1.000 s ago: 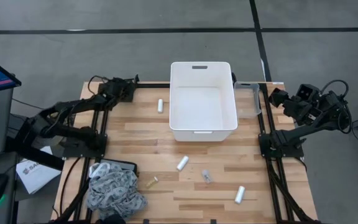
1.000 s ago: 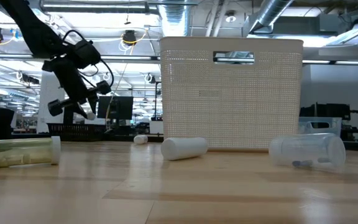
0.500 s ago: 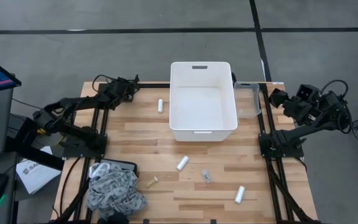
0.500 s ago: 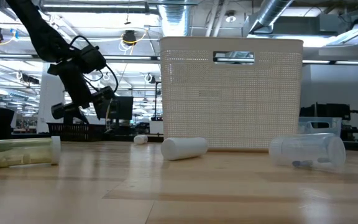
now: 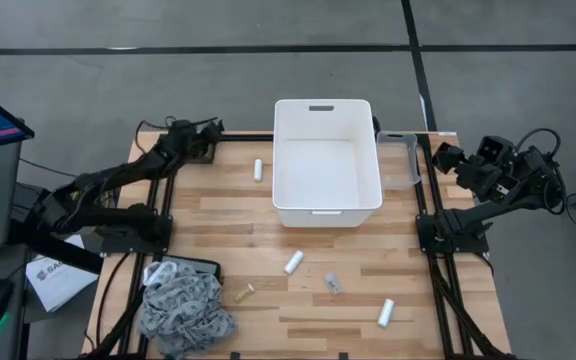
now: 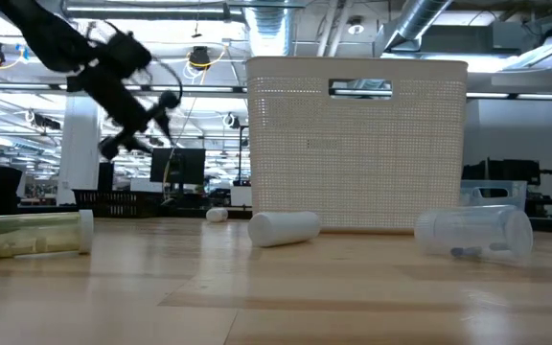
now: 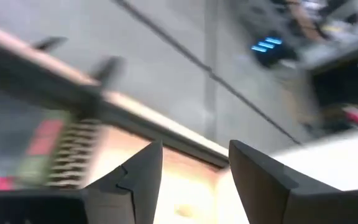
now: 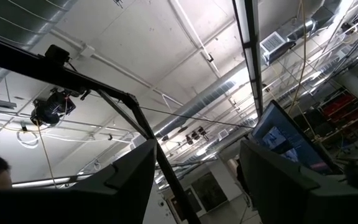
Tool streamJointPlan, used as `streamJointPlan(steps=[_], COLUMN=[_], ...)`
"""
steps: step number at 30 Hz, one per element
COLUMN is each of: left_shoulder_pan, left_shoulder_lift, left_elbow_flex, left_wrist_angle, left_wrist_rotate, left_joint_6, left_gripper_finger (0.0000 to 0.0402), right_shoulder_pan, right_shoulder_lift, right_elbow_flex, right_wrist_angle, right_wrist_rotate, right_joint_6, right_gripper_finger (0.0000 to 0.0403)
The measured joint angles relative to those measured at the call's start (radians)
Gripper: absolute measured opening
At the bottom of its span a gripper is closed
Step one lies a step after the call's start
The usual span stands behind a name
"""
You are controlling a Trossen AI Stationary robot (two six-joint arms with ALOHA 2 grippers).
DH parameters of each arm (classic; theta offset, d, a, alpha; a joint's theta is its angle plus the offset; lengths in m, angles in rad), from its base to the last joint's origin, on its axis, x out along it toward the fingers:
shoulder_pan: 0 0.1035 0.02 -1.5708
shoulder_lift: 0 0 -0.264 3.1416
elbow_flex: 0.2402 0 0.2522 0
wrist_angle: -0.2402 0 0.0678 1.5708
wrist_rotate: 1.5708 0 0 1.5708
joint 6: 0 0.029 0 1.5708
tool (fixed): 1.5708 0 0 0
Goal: Pick & place medical supplies in basket/bin
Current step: Put the yellow bottle in the black bin
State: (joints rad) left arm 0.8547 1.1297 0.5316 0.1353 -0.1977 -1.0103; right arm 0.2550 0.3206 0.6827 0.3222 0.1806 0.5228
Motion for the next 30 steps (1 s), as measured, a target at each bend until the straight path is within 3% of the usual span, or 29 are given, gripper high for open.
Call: streamJointPlan(steps=[7, 10, 13, 18, 24, 30], left_shoulder_pan=[-0.164, -0.295, -0.474, -0.798, -1.149, -1.356], left_shoulder_lift=[-0.175, -0.234, -0.281, -0.297, -0.221, -0.074], left_elbow_flex=[0.0, 0.0, 0.0, 0.0, 0.016, 0.116], left_wrist_angle=[0.034, 0.022, 0.009, -0.031, -0.225, -0.301], left_wrist_rotate=[0.35, 0.479, 0.543, 0.542, 0.512, 0.419], left_joint_6=[0.148, 0.225, 0.32, 0.399, 0.37, 0.349], left_gripper_finger=[0.0174, 0.0176, 0.0176, 0.0176, 0.0184, 0.0191], right_shoulder_pan=[0.0, 0.0, 0.0, 0.0, 0.0, 0.001], right_shoulder_lift=[0.0, 0.0, 0.0, 0.0, 0.017, 0.043], right_elbow_flex=[0.0, 0.0, 0.0, 0.0, 0.001, 0.001], right_wrist_angle=[0.0, 0.0, 0.003, 0.023, 0.064, 0.098], right_wrist_rotate=[0.0, 0.0, 0.0, 0.0, -0.001, 0.0], right_joint_6=[-0.007, -0.007, -0.007, -0.003, 0.025, 0.052], right_gripper_finger=[0.0227, 0.0227, 0.0227, 0.0227, 0.0227, 0.0227])
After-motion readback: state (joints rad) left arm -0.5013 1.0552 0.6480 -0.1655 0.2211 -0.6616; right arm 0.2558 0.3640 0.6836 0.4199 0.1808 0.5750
